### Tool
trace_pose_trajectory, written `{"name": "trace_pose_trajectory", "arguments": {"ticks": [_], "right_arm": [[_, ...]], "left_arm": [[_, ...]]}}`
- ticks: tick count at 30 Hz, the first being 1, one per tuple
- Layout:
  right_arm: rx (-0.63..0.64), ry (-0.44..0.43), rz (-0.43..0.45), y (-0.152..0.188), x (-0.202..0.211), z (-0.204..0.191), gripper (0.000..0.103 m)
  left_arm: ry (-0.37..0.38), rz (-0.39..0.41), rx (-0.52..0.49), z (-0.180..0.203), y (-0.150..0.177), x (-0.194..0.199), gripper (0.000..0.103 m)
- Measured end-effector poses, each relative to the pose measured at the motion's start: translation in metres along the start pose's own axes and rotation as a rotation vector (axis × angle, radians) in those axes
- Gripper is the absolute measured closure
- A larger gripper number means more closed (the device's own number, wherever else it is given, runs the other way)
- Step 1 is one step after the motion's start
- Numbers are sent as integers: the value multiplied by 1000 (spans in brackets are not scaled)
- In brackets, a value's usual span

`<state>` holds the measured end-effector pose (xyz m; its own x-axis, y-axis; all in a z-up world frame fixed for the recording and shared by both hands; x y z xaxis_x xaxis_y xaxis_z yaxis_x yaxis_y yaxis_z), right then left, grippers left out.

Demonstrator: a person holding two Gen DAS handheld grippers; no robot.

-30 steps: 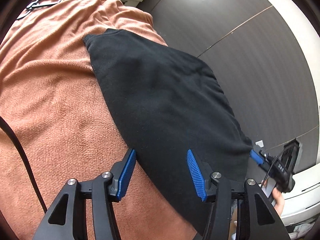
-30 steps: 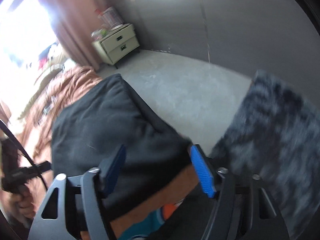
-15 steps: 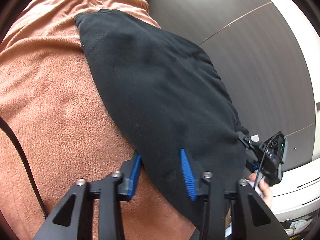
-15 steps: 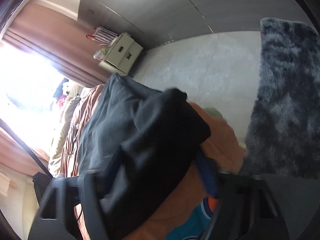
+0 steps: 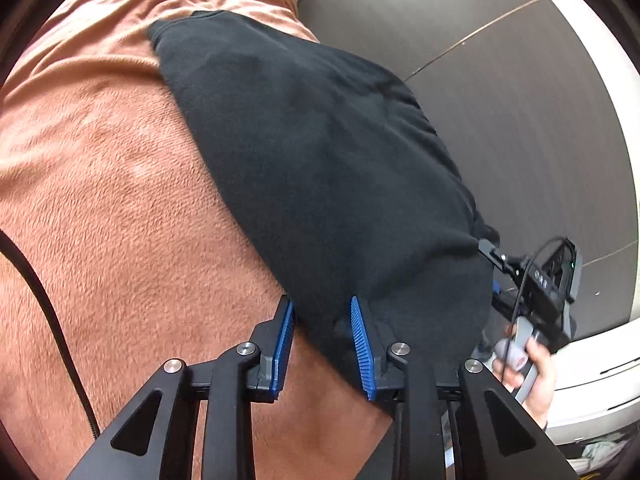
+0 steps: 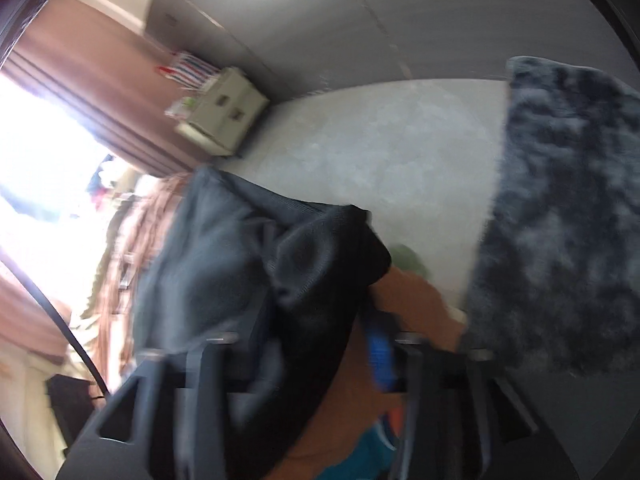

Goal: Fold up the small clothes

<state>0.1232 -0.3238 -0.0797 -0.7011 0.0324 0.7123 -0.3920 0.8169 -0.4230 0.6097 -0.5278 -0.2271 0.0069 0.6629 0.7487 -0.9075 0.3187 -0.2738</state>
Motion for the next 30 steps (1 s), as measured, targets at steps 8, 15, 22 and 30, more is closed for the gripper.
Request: {"name": "trace_pose_trajectory", "arguments": {"ticks": [8,15,22,30], "right_arm": [[159,-64,-72,41,13,-50,34],[202,-78,-127,70,-4,-49,31],[220,-78,-143,77,3,-37,31],[233,-45,-53,40,42,-22,31]], "left_arm": [[8,-17,8,16,14,0,64],[-11,-46,-15,28,38,-4,59],[-17,-75,-38,49,52,-11,58],[-51,-18,-82,71,62,18,57]]}}
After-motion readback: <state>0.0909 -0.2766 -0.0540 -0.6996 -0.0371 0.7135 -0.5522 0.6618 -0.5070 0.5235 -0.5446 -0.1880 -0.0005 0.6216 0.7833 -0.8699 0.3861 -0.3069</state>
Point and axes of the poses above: each gripper's, at about its wrist camera, not at the fingertips, and x roughly against the way its jaws point, z to its right, y to its underside, the point moved 4 cm from there along -x, roughly the way its jaws point, and after that the axes turned 1 degree about -z, right-handed, at the moved point
